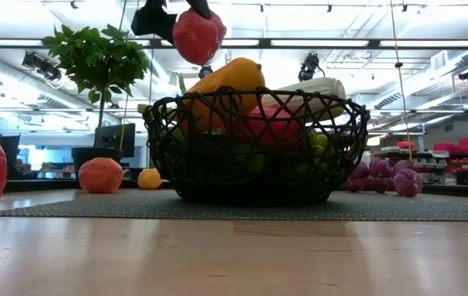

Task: Build produce basket
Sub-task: Put the left pumpkin into the black basket, then put the pumpkin into the black basket

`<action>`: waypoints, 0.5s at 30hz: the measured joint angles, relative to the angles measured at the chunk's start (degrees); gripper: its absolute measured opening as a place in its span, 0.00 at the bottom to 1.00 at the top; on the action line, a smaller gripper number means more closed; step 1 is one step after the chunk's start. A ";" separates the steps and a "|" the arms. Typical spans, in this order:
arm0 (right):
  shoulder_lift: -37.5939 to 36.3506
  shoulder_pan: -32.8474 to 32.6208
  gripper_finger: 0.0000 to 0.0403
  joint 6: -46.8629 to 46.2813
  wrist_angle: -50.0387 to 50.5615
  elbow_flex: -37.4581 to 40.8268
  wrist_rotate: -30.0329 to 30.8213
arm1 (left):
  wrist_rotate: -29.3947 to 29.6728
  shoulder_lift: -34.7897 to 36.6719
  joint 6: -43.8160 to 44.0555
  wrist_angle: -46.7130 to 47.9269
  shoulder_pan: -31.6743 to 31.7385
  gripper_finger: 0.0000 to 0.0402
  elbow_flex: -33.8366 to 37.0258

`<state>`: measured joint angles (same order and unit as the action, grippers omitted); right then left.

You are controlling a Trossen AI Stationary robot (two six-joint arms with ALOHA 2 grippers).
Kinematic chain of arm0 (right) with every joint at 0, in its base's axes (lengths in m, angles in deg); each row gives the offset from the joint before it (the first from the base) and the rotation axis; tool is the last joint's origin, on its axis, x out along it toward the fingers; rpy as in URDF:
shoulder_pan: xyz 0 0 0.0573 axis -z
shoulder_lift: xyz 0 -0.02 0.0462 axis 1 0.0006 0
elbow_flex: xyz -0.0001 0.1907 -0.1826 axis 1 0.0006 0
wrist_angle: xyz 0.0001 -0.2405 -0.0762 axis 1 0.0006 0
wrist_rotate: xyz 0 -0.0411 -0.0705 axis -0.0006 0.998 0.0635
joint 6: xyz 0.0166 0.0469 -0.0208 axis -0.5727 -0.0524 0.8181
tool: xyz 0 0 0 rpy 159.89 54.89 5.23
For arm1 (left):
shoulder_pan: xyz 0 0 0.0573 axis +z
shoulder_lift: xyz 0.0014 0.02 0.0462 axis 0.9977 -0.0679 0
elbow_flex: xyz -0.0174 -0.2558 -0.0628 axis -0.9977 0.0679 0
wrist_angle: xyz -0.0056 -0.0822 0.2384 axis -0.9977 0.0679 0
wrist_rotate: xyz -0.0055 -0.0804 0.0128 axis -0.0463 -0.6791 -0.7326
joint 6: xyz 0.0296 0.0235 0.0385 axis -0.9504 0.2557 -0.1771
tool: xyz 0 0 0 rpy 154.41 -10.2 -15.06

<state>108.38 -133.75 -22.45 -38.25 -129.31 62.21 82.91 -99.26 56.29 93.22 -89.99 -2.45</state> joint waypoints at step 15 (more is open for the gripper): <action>0.00 0.38 0.64 -2.03 -3.72 -0.02 -1.41 | -1.00 -1.57 -7.55 -0.98 1.12 0.96 -0.11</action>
<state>108.38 -133.37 -24.48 -41.97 -129.33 60.80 81.91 -100.83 48.74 92.23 -88.88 -2.56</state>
